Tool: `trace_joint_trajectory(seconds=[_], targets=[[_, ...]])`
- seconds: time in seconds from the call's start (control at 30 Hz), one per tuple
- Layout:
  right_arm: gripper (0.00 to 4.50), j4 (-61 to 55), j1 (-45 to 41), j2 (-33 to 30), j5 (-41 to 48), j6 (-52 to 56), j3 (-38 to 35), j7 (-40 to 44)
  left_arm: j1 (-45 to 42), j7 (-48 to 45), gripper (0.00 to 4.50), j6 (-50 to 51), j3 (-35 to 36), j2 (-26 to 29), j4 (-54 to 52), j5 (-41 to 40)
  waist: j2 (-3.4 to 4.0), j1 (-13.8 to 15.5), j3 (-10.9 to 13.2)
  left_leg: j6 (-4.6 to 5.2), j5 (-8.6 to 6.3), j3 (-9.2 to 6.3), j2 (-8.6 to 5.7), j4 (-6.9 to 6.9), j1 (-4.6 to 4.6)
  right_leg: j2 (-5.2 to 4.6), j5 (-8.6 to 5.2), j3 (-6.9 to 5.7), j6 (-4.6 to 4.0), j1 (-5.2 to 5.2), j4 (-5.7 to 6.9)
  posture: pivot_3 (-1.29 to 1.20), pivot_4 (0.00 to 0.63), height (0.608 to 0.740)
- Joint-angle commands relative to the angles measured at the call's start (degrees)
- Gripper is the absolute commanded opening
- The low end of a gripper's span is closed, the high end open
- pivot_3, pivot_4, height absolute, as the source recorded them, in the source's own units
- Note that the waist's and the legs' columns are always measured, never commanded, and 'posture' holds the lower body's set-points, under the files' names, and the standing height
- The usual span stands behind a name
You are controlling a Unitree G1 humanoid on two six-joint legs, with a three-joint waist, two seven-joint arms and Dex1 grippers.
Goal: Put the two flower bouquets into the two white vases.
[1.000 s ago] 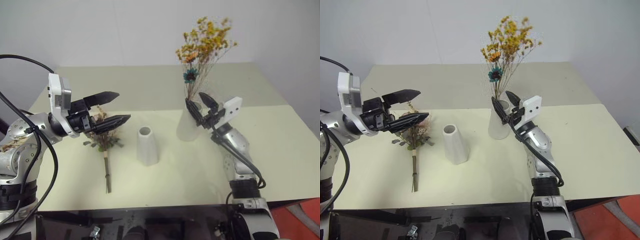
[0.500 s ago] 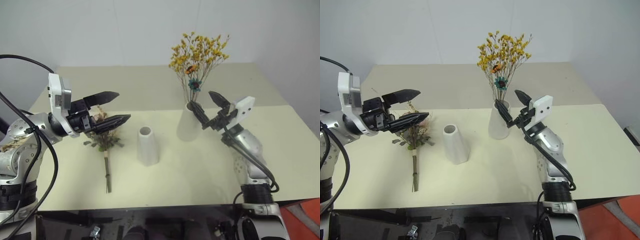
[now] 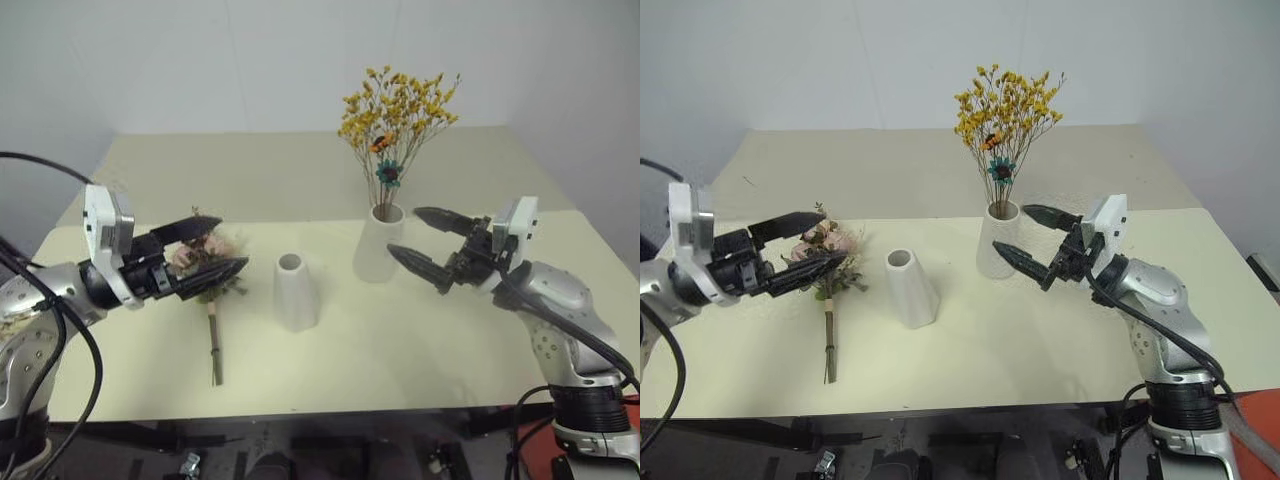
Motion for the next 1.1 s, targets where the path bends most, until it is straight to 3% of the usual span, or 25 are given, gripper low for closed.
trace_joint_trajectory(seconds=[0.03, 0.17, 0.23, 0.4, 0.47, 0.6, 0.67, 0.77, 1.1], targets=[[4.47, -2.40, -1.33, -2.65, 2.98, 3.42, 0.02, 4.39, 2.79, 3.84, 4.50, 2.46, 4.38, 1.12, -4.69, -1.60, -0.01, 0.13, 0.00, 0.00, 0.00, 0.00, -0.01, 0.00, 0.00, 0.00, 0.00, 0.00, 0.00, 0.01, -0.01, 0.00, 0.150, 0.740], [4.47, -0.83, -3.16, -6.76, 3.37, 5.36, 1.22, 11.43, 6.88, 12.12, 4.50, 10.88, 6.03, 3.74, -8.19, -0.58, -0.03, 0.31, 0.02, 0.01, -0.01, -0.01, -0.01, 0.00, 0.00, -0.01, 0.00, -0.01, 0.00, 0.02, -0.04, 0.00, 0.150, 0.740], [4.47, 0.19, -4.37, -7.84, 3.20, 5.49, 1.76, 13.90, 4.17, 20.09, 4.50, 21.99, 5.18, 5.80, -7.25, -3.68, -0.06, 0.39, 0.03, 0.01, -0.01, -0.02, -0.02, 0.00, 0.00, -0.01, 0.00, -0.02, 0.00, 0.03, -0.04, 0.00, 0.150, 0.740], [4.47, 2.89, -7.67, -8.19, 2.00, 5.32, 2.62, 17.35, -9.45, 32.45, 4.50, 46.66, 1.26, 4.92, -3.26, -10.44, -0.11, 0.73, 0.06, 0.01, -0.01, -0.07, -0.05, 0.01, 0.06, -0.01, 0.00, -0.03, 0.01, 0.08, 0.01, 0.00, 0.150, 0.740], [4.47, 3.90, -8.77, -8.09, 1.54, 5.27, 2.96, 18.06, -15.45, 39.24, 4.50, 51.70, -1.14, 2.59, 0.13, -12.02, -0.11, 0.78, 0.06, 0.01, -0.01, -0.07, -0.07, 0.01, 0.05, -0.01, 0.00, -0.04, 0.02, 0.06, 0.00, 0.00, 0.150, 0.740], [4.47, 5.56, -10.14, -8.04, 0.61, 4.64, 3.50, 19.49, -20.88, 52.28, 4.50, 52.62, -4.88, 1.04, 6.90, -18.53, -0.13, 0.94, 0.06, -0.02, 0.01, -0.11, -0.07, 0.01, 0.00, -0.03, 0.01, -0.02, 0.01, -0.02, 0.04, 0.00, 0.150, 0.740], [4.47, 6.50, -10.77, -7.71, 0.09, 4.10, 3.44, 19.74, -21.85, 55.03, 4.50, 52.62, -11.11, 5.50, 8.76, -22.19, -0.16, 0.89, 0.08, -0.05, 0.01, -0.12, -0.07, -0.01, -0.04, -0.04, 0.01, 0.00, 0.00, -0.09, 0.07, 0.00, 0.150, 0.740], [4.47, 7.02, -11.19, -7.29, -0.27, 3.92, 3.17, 19.81, -21.88, 60.40, 4.50, 52.62, -12.96, 6.14, 12.46, -26.48, -0.18, 1.06, 0.09, -0.12, 0.05, -0.12, -0.12, -0.07, -0.06, -0.09, 0.01, 0.05, 0.00, -0.16, 0.05, 0.00, 0.150, 0.740], [4.47, 6.93, -11.48, -7.11, -0.56, 3.62, 2.67, 19.84, -23.97, 75.10, 4.50, 52.61, -18.81, 0.94, 19.07, -37.19, -0.18, 1.56, 0.09, -0.22, 0.11, -0.18, -0.18, -0.08, -0.07, -0.14, 0.01, 0.02, 0.00, -0.14, 0.03, 0.00, 0.150, 0.740]])
